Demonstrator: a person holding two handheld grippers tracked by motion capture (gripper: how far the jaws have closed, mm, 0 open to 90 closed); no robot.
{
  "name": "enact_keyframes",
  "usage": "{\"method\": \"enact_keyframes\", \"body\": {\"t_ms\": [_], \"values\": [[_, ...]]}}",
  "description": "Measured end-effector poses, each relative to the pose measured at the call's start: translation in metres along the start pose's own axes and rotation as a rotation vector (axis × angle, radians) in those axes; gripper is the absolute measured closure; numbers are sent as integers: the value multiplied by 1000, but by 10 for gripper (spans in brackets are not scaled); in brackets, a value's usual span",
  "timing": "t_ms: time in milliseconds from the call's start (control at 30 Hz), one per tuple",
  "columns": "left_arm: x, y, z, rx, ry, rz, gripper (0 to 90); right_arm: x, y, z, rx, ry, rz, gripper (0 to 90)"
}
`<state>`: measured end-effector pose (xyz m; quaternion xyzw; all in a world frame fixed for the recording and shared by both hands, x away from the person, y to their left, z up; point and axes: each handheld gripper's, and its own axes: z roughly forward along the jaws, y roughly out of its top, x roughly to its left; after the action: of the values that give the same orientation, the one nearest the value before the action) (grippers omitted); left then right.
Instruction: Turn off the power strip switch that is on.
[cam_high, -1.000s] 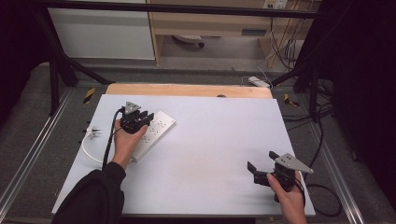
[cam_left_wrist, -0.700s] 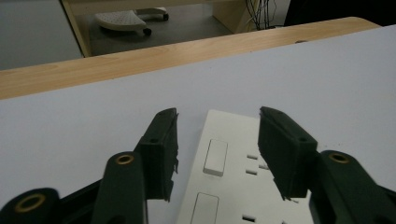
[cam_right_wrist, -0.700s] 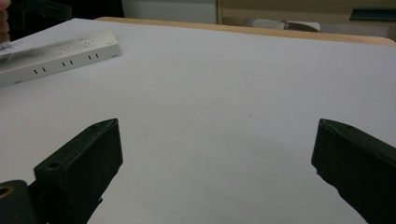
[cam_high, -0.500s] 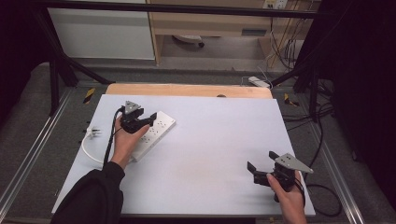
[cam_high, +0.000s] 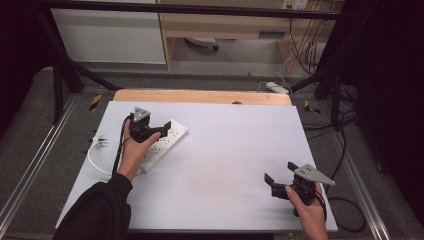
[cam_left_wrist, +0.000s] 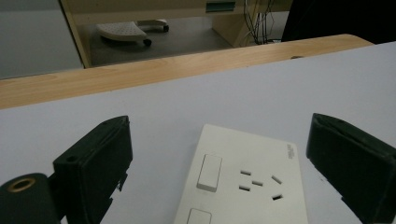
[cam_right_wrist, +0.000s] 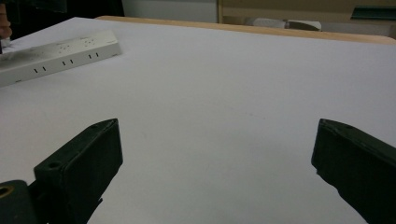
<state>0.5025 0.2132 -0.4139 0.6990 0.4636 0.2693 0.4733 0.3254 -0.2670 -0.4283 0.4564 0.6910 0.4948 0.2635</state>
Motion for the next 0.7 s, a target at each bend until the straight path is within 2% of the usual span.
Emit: {"method": "enact_keyframes", "body": {"t_ms": [700], "values": [[-5,11,-15,-31,-12,2,64,0,0,0,2,0,2,23]]}}
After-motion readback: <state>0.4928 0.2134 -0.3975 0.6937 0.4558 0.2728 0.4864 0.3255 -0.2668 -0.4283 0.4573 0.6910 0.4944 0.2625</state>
